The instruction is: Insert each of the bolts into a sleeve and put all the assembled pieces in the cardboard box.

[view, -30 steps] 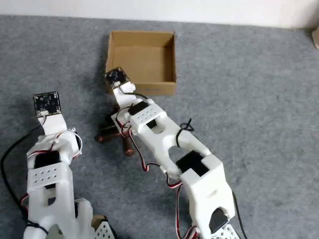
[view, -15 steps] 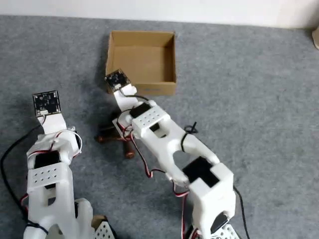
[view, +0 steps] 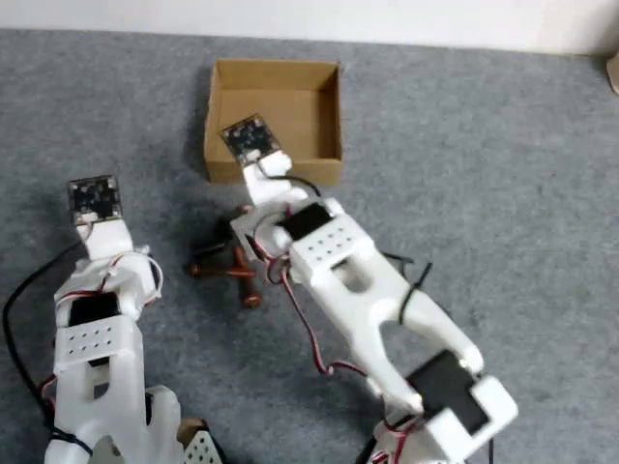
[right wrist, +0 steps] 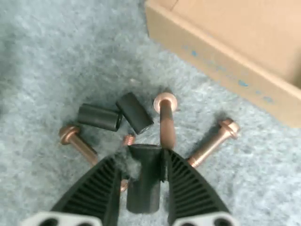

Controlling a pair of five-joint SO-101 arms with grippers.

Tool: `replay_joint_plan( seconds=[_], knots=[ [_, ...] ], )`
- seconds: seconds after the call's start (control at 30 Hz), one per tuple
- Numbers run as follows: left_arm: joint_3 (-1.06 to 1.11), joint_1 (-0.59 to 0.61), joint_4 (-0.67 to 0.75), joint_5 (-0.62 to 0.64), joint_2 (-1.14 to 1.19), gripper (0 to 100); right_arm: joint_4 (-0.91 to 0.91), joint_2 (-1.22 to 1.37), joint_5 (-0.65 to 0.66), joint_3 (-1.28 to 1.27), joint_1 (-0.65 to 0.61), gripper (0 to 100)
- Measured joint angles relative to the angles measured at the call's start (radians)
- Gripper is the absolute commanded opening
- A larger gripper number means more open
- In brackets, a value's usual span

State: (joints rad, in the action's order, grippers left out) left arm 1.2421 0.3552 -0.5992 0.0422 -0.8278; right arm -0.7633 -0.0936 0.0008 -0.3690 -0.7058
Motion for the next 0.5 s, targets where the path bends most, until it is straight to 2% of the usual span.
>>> replay_joint_plan(
  seconds=[0.13, 0.23, 0.37, 0.5],
  knots=[
    [-0.014, -0.064, -0.005, -0.026, -0.008, 0, 0.0, -0.12, 0.0, -0.057, 0.0, 0.4],
    [-0.117, -0.114, -0.132, -0.138, -0.029, 0, 0.0, -0.232, 0.0, -0.129, 0.002, 0.4],
    [-0.334, -0.186, -0.359, -0.373, -0.055, 0, 0.0, -0.416, 0.0, -0.252, 0.005, 0.4],
    [-0.543, -0.235, -0.555, -0.694, -0.061, 0, -0.002, -0.621, 0.0, -0.408, 0.061, 0.4]
  ],
)
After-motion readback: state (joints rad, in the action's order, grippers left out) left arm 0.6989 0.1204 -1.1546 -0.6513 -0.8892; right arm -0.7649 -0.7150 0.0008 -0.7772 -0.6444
